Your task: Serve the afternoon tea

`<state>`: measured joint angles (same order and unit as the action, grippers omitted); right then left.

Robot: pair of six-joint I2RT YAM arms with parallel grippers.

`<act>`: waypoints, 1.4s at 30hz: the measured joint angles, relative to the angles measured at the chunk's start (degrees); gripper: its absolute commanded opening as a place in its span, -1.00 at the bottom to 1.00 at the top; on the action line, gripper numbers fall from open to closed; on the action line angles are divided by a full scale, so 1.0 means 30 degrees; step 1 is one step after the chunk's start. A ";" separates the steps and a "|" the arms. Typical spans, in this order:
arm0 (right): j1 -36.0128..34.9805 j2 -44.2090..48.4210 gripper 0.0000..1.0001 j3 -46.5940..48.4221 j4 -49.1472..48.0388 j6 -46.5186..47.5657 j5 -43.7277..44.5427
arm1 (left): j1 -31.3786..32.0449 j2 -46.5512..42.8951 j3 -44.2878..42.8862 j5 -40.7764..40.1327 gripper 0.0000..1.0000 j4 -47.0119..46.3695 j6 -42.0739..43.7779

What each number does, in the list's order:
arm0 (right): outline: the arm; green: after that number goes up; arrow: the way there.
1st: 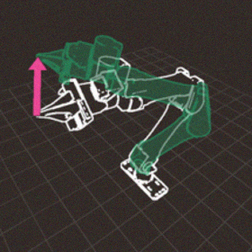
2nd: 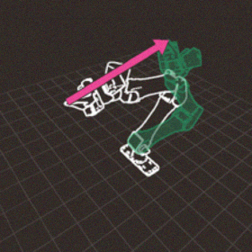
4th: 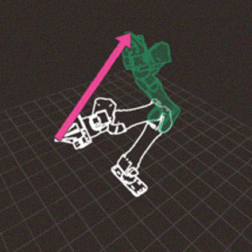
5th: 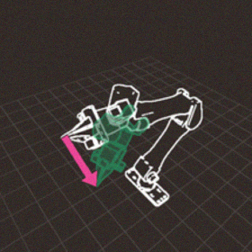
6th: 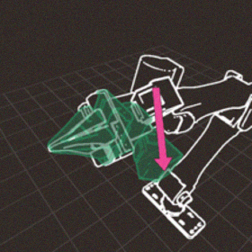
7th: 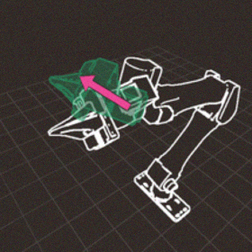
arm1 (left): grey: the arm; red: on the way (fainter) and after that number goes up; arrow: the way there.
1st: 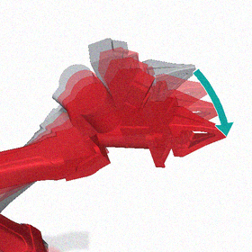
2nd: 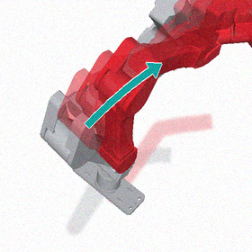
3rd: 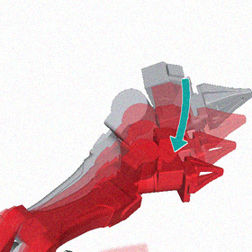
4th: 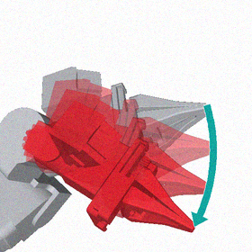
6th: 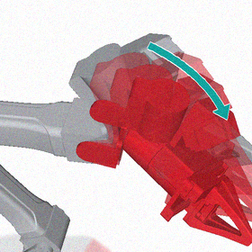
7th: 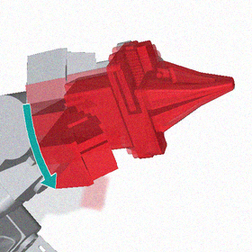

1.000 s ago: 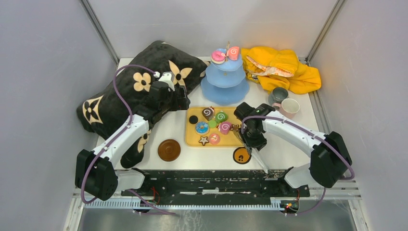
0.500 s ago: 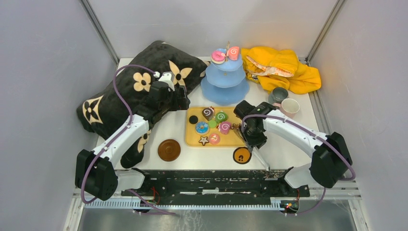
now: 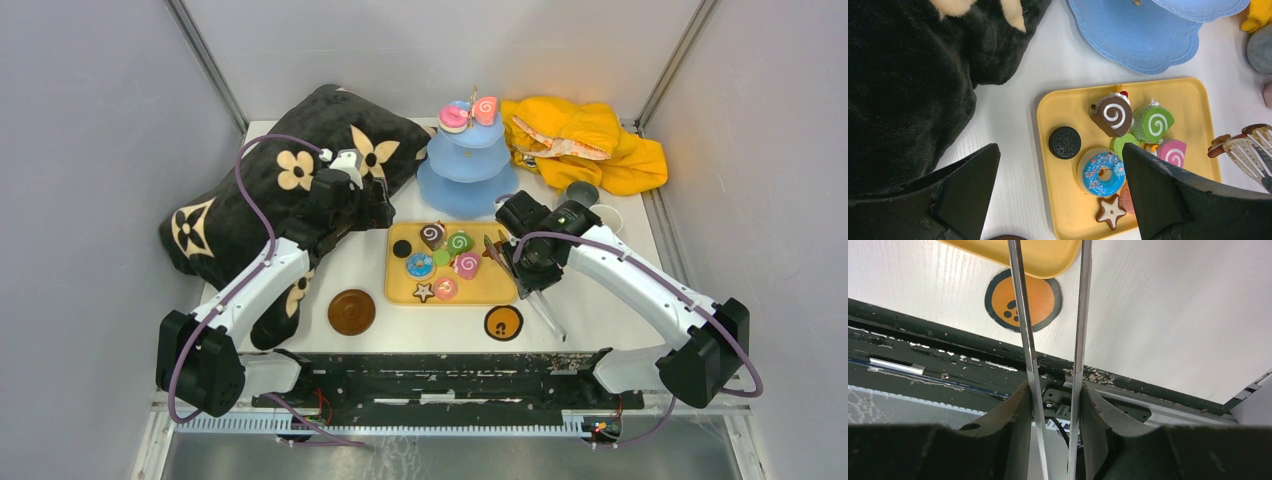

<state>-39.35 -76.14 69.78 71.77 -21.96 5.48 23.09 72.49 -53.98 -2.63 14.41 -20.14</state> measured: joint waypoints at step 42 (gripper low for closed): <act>0.4102 -0.6215 -0.80 0.2951 -0.6302 0.0306 -0.1392 | 0.0000 0.0000 0.0000 -0.0124 0.98 0.0000 0.0007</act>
<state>-27.05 -94.78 78.63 52.86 -21.04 1.30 23.09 72.49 -53.98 -3.01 14.41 -20.12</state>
